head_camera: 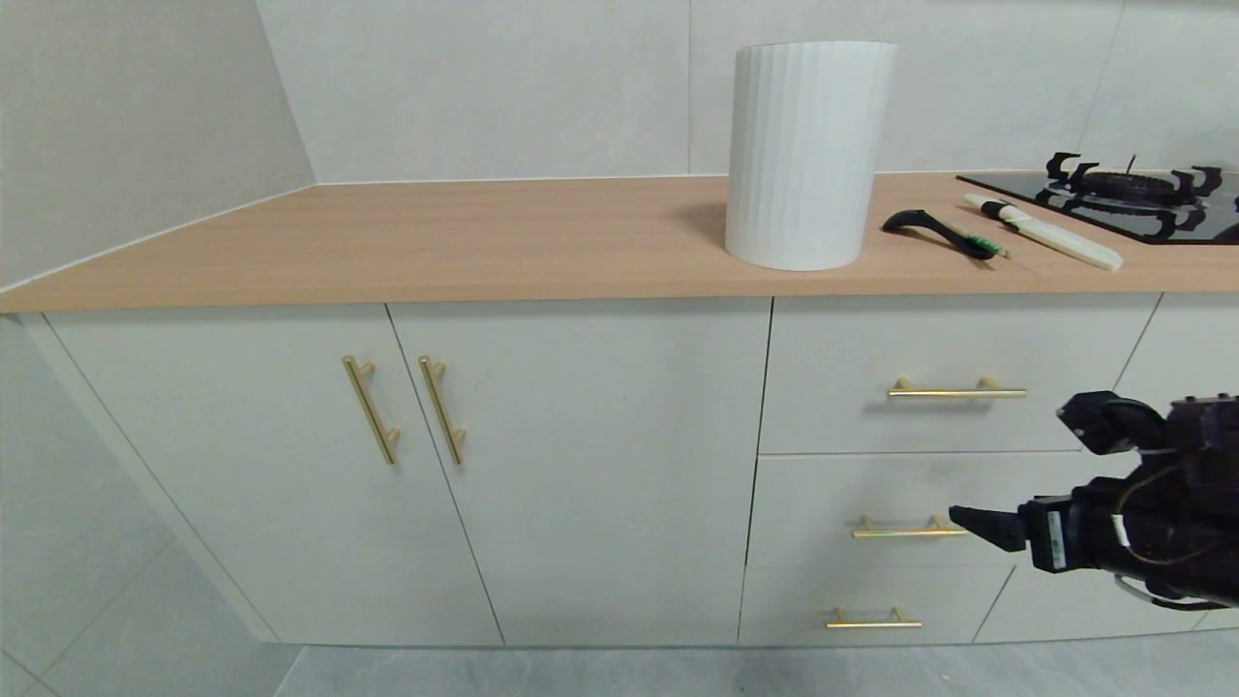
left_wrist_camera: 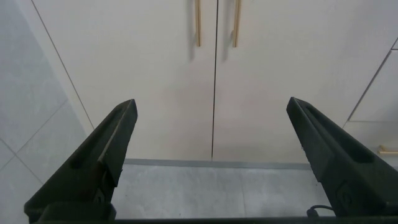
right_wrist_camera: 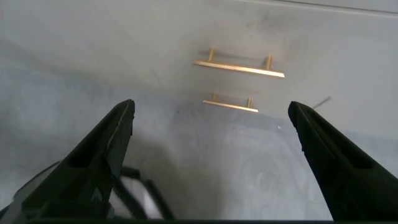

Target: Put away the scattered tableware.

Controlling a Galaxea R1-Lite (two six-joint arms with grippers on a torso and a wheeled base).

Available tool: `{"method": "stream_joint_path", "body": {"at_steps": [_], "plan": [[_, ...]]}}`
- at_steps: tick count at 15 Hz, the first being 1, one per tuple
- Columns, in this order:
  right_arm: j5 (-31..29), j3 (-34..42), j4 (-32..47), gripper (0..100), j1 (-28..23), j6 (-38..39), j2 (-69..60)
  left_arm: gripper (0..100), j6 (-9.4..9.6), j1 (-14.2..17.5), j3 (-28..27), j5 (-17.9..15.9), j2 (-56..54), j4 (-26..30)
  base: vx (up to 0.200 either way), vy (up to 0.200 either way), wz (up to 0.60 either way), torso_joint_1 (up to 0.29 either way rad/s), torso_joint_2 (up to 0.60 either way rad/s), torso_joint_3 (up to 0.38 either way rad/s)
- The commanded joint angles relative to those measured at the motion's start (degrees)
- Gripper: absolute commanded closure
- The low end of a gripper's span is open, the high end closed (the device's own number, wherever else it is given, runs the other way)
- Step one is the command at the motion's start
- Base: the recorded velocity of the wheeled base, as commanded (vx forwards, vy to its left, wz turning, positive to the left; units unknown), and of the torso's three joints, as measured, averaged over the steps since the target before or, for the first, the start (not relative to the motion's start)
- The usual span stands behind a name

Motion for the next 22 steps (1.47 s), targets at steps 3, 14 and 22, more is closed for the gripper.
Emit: {"method": "stream_joint_path", "body": {"at_steps": [3, 14, 22], "plan": [[-0.8, -7.2, -2.7, 0, 0.1, -0.1, 17.1, 0, -0.01, 0.0, 0.0, 0.0, 0.0, 0.0, 0.0, 0.0, 0.0, 0.0, 0.0, 0.0], [-4.7, -8.3, -20.7, 0, -1.9, -0.7, 33.8, 0, -0.01, -0.1, 0.0, 0.0, 0.0, 0.0, 0.0, 0.0, 0.0, 0.0, 0.0, 0.0], [-8.2, -11.6, -27.1, 0, -4.1, -0.6, 41.3, 0, -0.01, 0.0, 0.0, 0.0, 0.0, 0.0, 0.0, 0.0, 0.0, 0.0, 0.0, 0.0]]}}
